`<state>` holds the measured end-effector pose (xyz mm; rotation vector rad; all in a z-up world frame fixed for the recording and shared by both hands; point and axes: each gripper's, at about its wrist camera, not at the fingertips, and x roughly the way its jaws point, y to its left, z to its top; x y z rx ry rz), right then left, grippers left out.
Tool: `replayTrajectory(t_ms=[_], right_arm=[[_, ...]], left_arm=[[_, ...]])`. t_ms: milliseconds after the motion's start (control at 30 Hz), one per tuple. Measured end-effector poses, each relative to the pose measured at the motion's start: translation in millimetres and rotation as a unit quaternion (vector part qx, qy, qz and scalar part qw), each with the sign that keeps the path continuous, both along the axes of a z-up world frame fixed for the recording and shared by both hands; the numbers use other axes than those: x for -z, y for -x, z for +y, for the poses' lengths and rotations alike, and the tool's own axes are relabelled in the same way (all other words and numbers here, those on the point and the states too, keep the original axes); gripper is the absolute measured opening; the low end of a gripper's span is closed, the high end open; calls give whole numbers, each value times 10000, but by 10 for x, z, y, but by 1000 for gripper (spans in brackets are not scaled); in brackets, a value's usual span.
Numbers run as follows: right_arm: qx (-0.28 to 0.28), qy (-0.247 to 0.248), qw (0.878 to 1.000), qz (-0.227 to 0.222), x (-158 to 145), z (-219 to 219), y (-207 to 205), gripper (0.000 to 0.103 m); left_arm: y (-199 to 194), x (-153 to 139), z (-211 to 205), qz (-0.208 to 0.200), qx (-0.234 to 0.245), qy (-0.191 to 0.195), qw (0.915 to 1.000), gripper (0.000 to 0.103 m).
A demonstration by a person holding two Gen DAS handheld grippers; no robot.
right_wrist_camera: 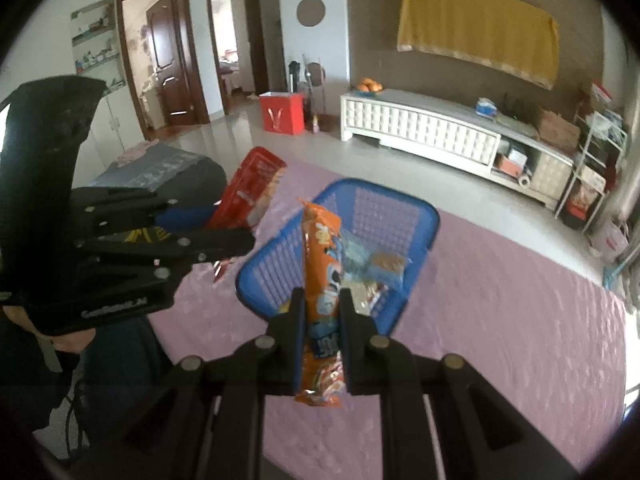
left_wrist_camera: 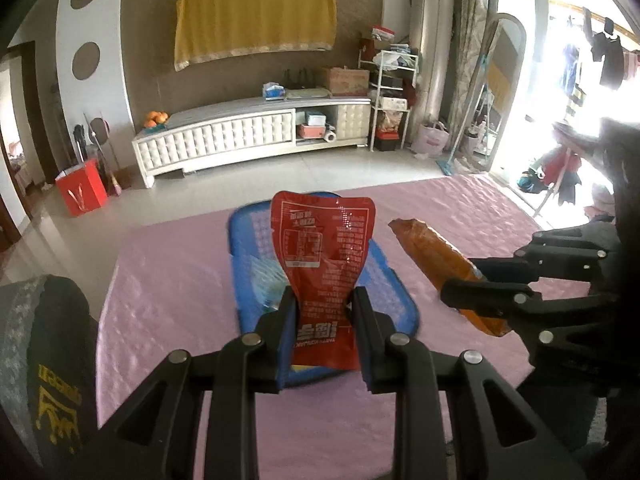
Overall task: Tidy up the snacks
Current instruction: 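Carry the red pouch and orange wafer pack over the blue basket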
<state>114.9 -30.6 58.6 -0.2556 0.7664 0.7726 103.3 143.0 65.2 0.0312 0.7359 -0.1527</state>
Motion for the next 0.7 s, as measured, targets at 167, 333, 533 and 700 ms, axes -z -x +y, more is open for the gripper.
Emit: replayTrajectory(t_ms=[167, 333, 533, 700], right_arm=[[-51, 112, 9998, -137, -37, 205, -142, 18], [3, 209, 9997, -117, 37, 348, -339, 18], [166, 396, 9987, 282, 339, 454, -602, 18], [344, 618, 9960, 544, 566, 508, -739, 18]], left_arm=[[-185, -32, 192, -30, -13, -45, 10000, 25], [-391, 83, 350, 110, 20, 44, 9999, 25], [-610, 281, 459, 222, -10, 251, 9994, 25], [-762, 458, 488, 377, 49, 403, 9985, 25]])
